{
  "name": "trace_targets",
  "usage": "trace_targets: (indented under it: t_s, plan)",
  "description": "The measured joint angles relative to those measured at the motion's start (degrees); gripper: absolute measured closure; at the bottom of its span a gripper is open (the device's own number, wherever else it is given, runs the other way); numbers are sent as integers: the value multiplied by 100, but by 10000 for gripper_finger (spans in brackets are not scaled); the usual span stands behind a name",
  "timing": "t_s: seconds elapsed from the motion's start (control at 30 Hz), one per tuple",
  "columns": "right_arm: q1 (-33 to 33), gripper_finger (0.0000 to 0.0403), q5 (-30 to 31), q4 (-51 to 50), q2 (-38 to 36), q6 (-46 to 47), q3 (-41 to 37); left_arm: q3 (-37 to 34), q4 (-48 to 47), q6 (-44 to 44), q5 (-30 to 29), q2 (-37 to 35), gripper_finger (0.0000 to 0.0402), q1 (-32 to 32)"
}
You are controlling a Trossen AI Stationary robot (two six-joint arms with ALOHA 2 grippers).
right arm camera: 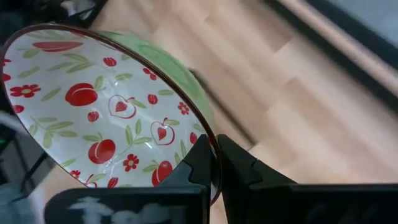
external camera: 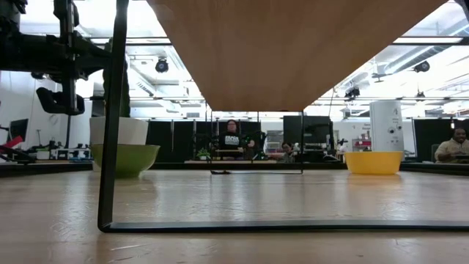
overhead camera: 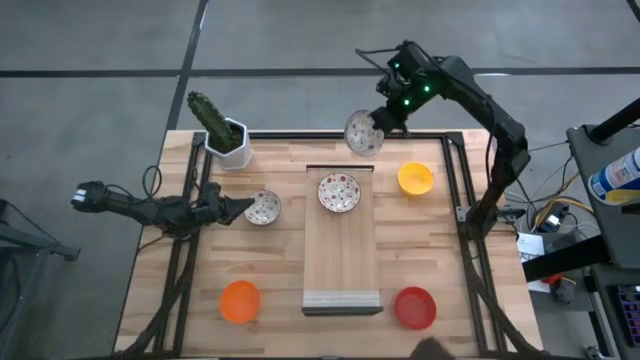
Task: Pick & Place Mini bowls
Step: Stack the top white bowl on top of the white bowl on the shelf
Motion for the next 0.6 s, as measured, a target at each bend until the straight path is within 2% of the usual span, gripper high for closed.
trace_targets:
  t_s: [0.13,0.27,0.47,0.6]
  plan:
    - [670,394,37,-128,2,806,228,0,0,-7,1,0,399,0]
    - [1253,392,401,-244,4,1800,273,0,0,0,0,-2,399,0]
    - [1757,392,480,-235,66,2804,180,0,0,3,0,0,399,0]
    - [1926,391,430,-378,266,3120,178,0,2,-4,2,0,399,0]
